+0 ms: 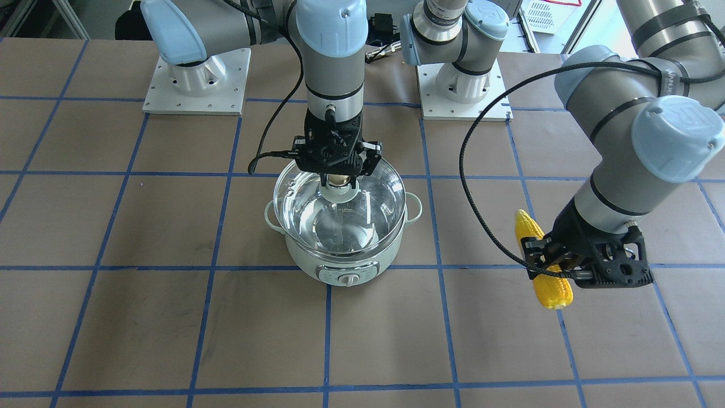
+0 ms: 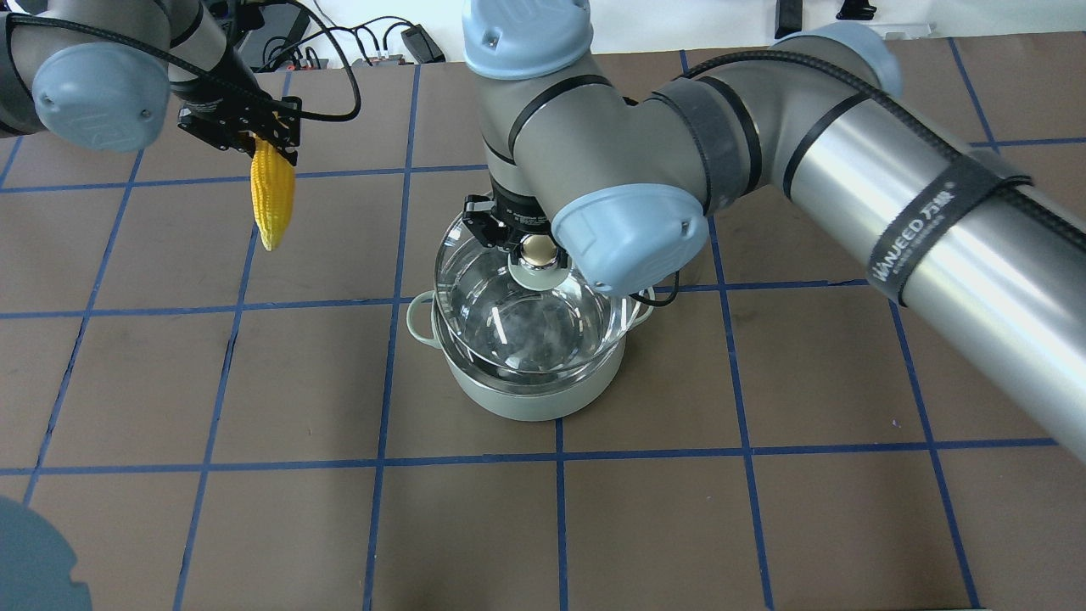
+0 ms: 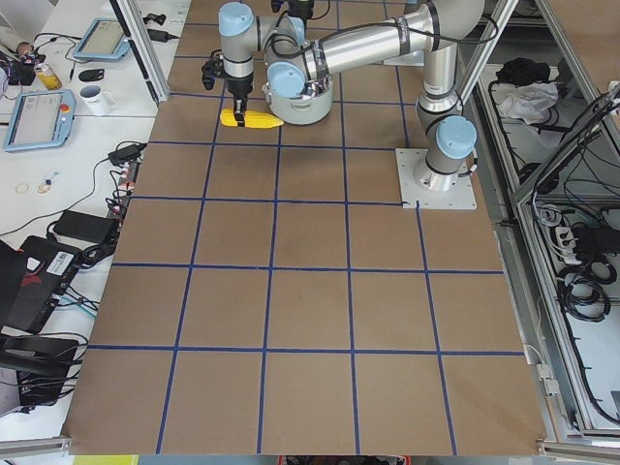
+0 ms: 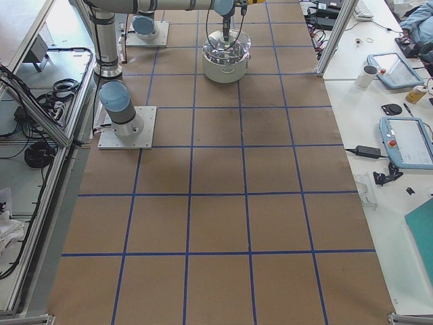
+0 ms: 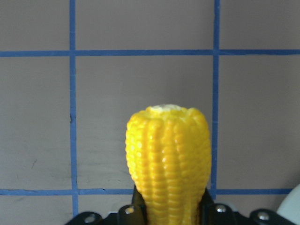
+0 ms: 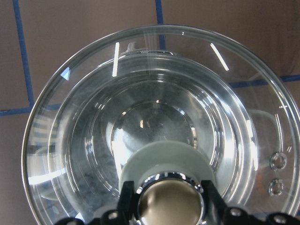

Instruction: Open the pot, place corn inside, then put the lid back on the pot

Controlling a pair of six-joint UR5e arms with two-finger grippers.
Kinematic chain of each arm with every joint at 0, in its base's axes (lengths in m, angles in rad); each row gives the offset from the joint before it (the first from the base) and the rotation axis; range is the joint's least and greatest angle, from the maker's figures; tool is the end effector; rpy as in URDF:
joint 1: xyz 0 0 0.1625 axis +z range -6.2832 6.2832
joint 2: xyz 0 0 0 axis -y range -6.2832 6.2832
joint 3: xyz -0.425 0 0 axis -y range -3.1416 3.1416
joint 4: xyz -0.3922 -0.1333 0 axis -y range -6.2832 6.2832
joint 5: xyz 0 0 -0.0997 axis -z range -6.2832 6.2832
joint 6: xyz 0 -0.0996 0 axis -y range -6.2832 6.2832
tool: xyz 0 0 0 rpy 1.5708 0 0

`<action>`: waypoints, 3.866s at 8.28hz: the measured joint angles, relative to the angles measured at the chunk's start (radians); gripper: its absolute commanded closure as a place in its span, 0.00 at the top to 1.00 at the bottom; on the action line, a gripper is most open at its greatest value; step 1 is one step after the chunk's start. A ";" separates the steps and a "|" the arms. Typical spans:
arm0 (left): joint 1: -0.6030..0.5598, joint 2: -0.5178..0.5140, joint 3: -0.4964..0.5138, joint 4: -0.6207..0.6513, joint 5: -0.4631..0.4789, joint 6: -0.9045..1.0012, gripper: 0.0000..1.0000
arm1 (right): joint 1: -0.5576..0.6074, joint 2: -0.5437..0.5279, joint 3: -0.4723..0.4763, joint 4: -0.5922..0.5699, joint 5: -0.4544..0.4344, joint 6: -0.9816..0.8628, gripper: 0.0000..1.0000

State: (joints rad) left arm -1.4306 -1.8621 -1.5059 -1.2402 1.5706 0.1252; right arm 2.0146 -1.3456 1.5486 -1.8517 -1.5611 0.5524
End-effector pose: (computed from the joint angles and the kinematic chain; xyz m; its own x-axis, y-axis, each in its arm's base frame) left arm -0.0462 -0.6264 0.3929 -0.9998 -0.0156 -0.0128 -0.0142 0.9946 -0.1032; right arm 0.3730 -0.4718 0.4062 -0.9931 0.1064 -0.0491 0.1093 0.9921 -0.0612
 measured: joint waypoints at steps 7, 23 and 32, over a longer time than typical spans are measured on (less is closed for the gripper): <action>-0.367 0.058 -0.008 -0.051 -0.011 -0.383 0.00 | -0.252 -0.218 0.000 0.257 -0.013 -0.333 0.35; -0.516 -0.114 -0.101 0.000 -0.066 -0.520 1.00 | -0.473 -0.248 0.001 0.328 -0.030 -0.623 0.36; -0.501 -0.002 -0.064 -0.180 -0.059 -0.476 1.00 | -0.469 -0.249 0.002 0.326 -0.023 -0.608 0.34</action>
State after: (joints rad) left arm -1.9317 -1.8640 -1.5695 -1.4201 1.5121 -0.3511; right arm 1.5460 -1.5949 1.5502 -1.5256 -1.5837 -0.0552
